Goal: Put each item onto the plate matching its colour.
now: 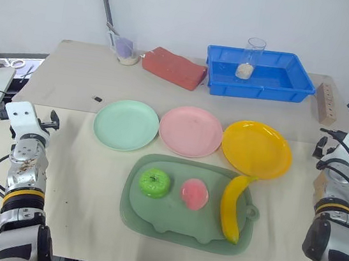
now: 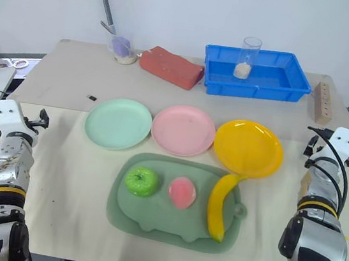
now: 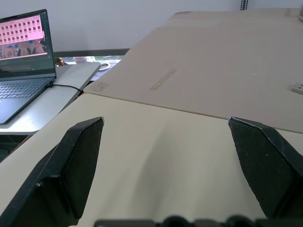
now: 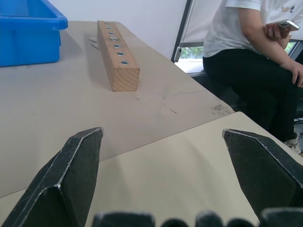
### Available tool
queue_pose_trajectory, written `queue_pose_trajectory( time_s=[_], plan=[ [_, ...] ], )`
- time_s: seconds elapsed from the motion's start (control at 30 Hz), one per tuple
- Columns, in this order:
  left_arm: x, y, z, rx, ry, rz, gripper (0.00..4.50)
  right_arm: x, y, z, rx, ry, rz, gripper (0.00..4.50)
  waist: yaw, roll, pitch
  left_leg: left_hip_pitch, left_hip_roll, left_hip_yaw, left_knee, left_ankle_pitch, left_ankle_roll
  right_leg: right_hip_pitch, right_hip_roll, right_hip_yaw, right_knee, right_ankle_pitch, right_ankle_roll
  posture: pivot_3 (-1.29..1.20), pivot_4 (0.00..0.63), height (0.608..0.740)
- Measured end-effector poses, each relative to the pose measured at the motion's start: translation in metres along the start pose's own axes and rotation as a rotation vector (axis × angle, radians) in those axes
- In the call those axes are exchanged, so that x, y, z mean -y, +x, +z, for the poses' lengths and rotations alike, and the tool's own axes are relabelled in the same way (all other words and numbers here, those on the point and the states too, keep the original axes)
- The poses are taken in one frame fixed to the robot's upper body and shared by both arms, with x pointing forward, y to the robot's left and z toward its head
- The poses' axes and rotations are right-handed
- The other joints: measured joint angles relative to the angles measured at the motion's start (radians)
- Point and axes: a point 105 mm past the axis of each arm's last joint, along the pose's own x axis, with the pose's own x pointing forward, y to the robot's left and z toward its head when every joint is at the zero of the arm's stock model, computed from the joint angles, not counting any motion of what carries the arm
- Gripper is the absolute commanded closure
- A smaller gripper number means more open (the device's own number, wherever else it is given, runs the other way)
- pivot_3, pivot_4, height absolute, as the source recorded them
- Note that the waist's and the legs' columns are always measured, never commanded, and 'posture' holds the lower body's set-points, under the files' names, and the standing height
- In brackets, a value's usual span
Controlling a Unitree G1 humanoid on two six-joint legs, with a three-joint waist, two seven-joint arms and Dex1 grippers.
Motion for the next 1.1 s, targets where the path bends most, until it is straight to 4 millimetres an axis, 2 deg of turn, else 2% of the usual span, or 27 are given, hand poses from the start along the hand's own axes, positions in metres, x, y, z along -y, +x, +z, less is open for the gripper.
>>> queue_pose_trajectory(
  time_s=[0.17, 0.27, 0.4, 0.5, 0.6, 0.7, 0.8, 0.93, 1.03, 1.1],
  plan=[
    [0.004, -0.004, 0.007, 0.026, 0.011, -0.077, 0.00, -0.002, 0.000, 0.002, 0.006, -0.001, 0.016, 0.04, -0.001, 0.000, 0.000, 0.000, 0.000, 0.000, 0.000, 0.000, 0.000, 0.000, 0.000, 0.000, 0.000, 0.000, 0.000, 0.00, 0.150, 0.740],
    [0.016, -0.010, 0.034, 0.094, 0.061, -0.241, 0.00, -0.010, 0.001, 0.010, 0.034, -0.008, 0.075, 0.04, -0.003, 0.000, 0.000, 0.000, 0.000, 0.000, -0.001, 0.000, -0.001, -0.001, 0.000, 0.000, 0.000, 0.000, 0.000, 0.00, 0.150, 0.740],
    [0.047, -0.025, 0.079, 0.180, 0.121, -0.521, 0.00, -0.027, 0.000, 0.034, 0.109, -0.022, 0.206, 0.04, 0.000, 0.003, 0.000, 0.000, 0.000, 0.000, 0.000, 0.000, -0.001, 0.000, 0.000, 0.000, 0.000, 0.000, 0.000, 0.00, 0.150, 0.740],
    [0.067, -0.033, 0.097, 0.206, 0.121, -0.657, 0.00, -0.032, -0.002, 0.051, 0.154, -0.043, 0.279, 0.04, 0.002, 0.003, 0.000, -0.001, 0.000, 0.000, 0.000, 0.000, -0.001, 0.000, 0.000, -0.001, 0.000, 0.000, 0.000, 0.00, 0.150, 0.740],
    [0.087, -0.044, 0.114, 0.229, 0.126, -0.798, 0.00, -0.034, -0.006, 0.057, 0.165, -0.064, 0.358, 0.04, 0.003, 0.003, 0.000, -0.001, 0.000, 0.000, 0.000, 0.000, -0.001, 0.000, 0.000, -0.001, 0.000, 0.000, 0.000, 0.00, 0.150, 0.740],
    [0.113, -0.070, 0.121, 0.230, 0.192, -1.019, 0.00, -0.052, -0.023, 0.063, 0.181, -0.103, 0.570, 0.04, 0.000, 0.005, 0.000, -0.002, 0.000, 0.000, 0.000, 0.000, -0.001, -0.001, 0.000, -0.001, 0.000, 0.000, 0.000, 0.00, 0.150, 0.740],
    [0.137, -0.105, 0.117, 0.210, 0.233, -1.253, 0.00, -0.083, -0.063, 0.079, 0.213, -0.129, 0.896, 0.04, -0.003, 0.009, 0.000, -0.001, 0.001, 0.000, 0.000, 0.000, 0.000, -0.001, 0.001, 0.000, 0.001, 0.000, 0.000, 0.00, 0.150, 0.740],
    [0.141, -0.147, 0.101, 0.129, 0.301, -1.513, 0.00, -0.110, -0.137, 0.097, 0.197, -0.155, 1.326, 0.04, -0.002, 0.010, 0.001, -0.001, 0.003, -0.001, 0.000, 0.000, 0.000, -0.001, 0.003, -0.001, 0.000, 0.000, 0.000, 0.00, 0.150, 0.740],
    [0.141, -0.178, 0.086, 0.057, 0.368, -1.719, 0.00, -0.119, -0.199, 0.095, 0.121, -0.204, 1.640, 0.04, 0.007, 0.008, 0.002, -0.001, 0.002, -0.001, 0.000, 0.000, 0.000, -0.001, 0.002, -0.001, -0.001, -0.001, 0.000, 0.00, 0.150, 0.740],
    [0.142, -0.190, 0.077, 0.026, 0.393, -1.815, 0.00, -0.124, -0.233, 0.089, 0.070, -0.215, 1.798, 0.04, 0.012, 0.007, 0.002, -0.001, 0.002, -0.001, 0.001, 0.000, 0.000, -0.003, 0.001, -0.002, -0.002, -0.001, -0.001, 0.00, 0.150, 0.740]
  ],
)
